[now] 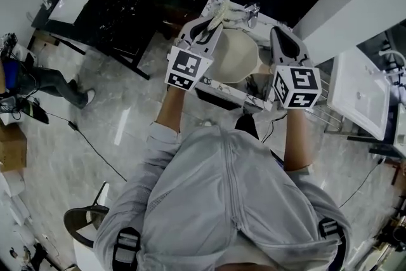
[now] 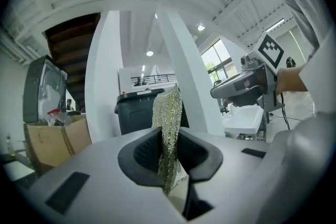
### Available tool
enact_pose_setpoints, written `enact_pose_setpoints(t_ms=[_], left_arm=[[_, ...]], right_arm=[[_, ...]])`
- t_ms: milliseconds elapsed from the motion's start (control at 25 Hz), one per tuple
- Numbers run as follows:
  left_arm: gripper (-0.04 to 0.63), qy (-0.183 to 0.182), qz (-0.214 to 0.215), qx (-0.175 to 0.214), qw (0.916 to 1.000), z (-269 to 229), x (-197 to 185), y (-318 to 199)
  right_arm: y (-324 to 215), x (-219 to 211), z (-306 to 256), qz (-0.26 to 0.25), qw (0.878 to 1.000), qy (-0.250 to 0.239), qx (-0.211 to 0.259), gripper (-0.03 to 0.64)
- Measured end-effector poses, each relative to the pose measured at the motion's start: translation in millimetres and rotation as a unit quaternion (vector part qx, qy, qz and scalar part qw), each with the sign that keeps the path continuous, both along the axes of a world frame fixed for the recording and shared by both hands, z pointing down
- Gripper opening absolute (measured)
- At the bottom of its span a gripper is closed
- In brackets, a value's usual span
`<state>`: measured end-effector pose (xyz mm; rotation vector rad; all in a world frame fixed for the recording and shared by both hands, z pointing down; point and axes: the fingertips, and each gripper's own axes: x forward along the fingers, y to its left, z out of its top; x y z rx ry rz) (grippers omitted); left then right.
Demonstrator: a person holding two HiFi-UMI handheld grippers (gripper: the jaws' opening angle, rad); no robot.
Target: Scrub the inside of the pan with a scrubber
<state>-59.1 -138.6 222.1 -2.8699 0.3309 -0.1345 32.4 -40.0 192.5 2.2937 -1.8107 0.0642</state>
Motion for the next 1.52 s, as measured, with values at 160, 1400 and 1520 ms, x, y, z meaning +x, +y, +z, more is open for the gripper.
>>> enact_pose_setpoints(t_ms=[160,1400,1520], left_arm=[[0.064,0.014,-0.009,0.035,0.9992,-28,-7,2],[0.064,0.028,-0.009,0.104,0.9941,-61,-24,17],[0.064,0.025,-0.007,0.105,0.9942,-60,-23,17]], right_arm=[[-2,-4,-19,-0.009,1.0,0.021,0.009,0.035],[-5,-22,-41,-0.03,0.996,0.089,0.008,0.035],[-6,-22,-40,-0.032,0.995,0.089,0.005,0.035]])
